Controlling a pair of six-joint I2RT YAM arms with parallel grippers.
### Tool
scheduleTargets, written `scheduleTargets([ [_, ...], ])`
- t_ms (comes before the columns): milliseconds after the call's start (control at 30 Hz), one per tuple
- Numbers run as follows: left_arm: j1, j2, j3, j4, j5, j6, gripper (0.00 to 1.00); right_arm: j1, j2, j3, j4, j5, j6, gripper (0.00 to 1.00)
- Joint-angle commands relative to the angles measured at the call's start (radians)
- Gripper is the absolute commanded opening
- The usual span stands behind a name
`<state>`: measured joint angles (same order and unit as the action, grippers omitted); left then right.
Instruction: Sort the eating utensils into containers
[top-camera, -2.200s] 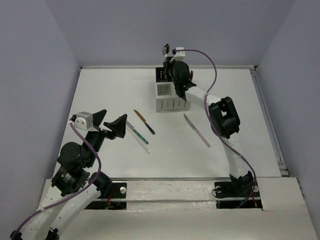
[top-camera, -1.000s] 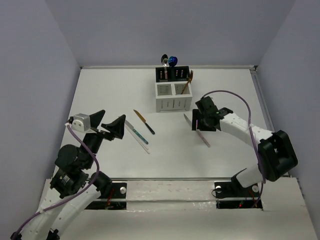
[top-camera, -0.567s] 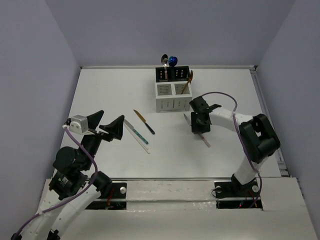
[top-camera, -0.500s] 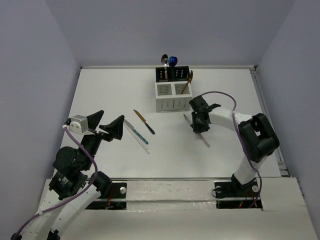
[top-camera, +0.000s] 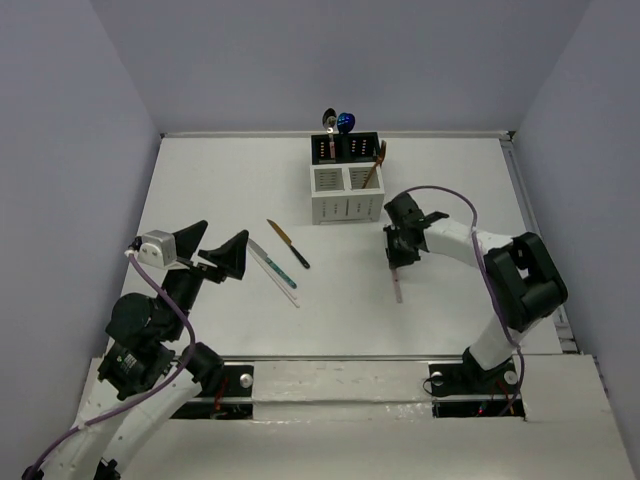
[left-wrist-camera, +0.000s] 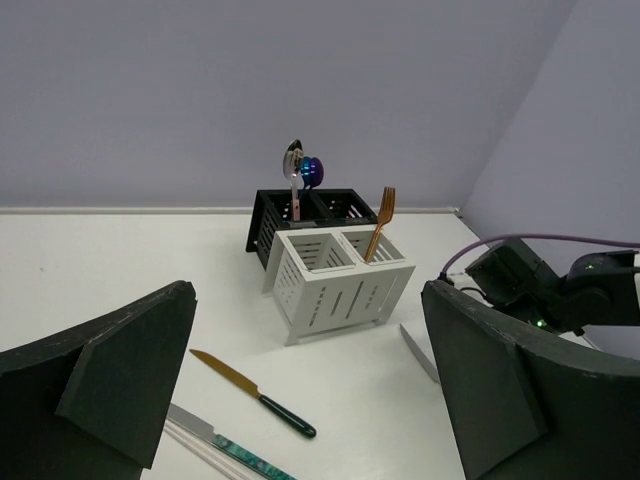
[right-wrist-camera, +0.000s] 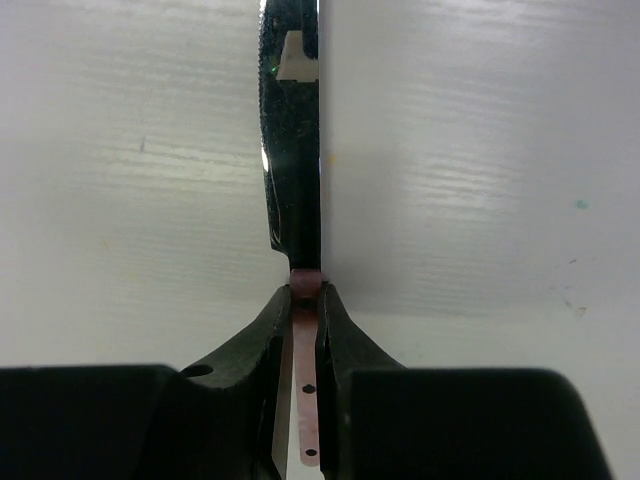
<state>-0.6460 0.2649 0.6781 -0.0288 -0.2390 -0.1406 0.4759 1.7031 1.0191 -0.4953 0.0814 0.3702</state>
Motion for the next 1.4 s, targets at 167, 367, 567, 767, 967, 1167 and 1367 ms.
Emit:
scheduleTargets([
  [167, 0.0, 0.01, -0.006, 0.032, -0.003, -0.008, 0.99, 0.041, -0.411, -0.037, 0.056, -0.336, -0.047, 0.0],
  [367, 0.0, 0.023, -0.008, 0.033, 0.001, -0.01, 0.99, 0.05, -0.488, 0.051, 0.274, -0.445, -0.025, 0.0],
  [567, 0.0, 0.027, -0.009, 0.032, -0.014, -0.011, 0.99, 0.05, -0.231, 0.232, 0.621, -0.22, -0.03, 0.0],
  [767, 0.009, 0.039, -0.011, 0.032, -0.006, -0.008, 0.99, 0.05, -0.004, 0.386, 0.917, -0.172, -0.042, 0.0],
  [967, 0.009, 0.05, -0.012, 0.035, -0.005, -0.004, 0.99, 0.05, 0.151, 0.525, 0.985, -0.109, -0.08, 0.0],
  [1167, 0.009, 0.045, -0.012, 0.036, -0.006, -0.004, 0.99, 0.05, 0.236, 0.539, 0.991, -0.091, -0.109, 0.0],
  [1367, 0.009, 0.046, -0.012, 0.038, -0.006, -0.002, 0.99, 0.05, 0.228, 0.457, 1.045, -0.088, -0.123, 0.0],
])
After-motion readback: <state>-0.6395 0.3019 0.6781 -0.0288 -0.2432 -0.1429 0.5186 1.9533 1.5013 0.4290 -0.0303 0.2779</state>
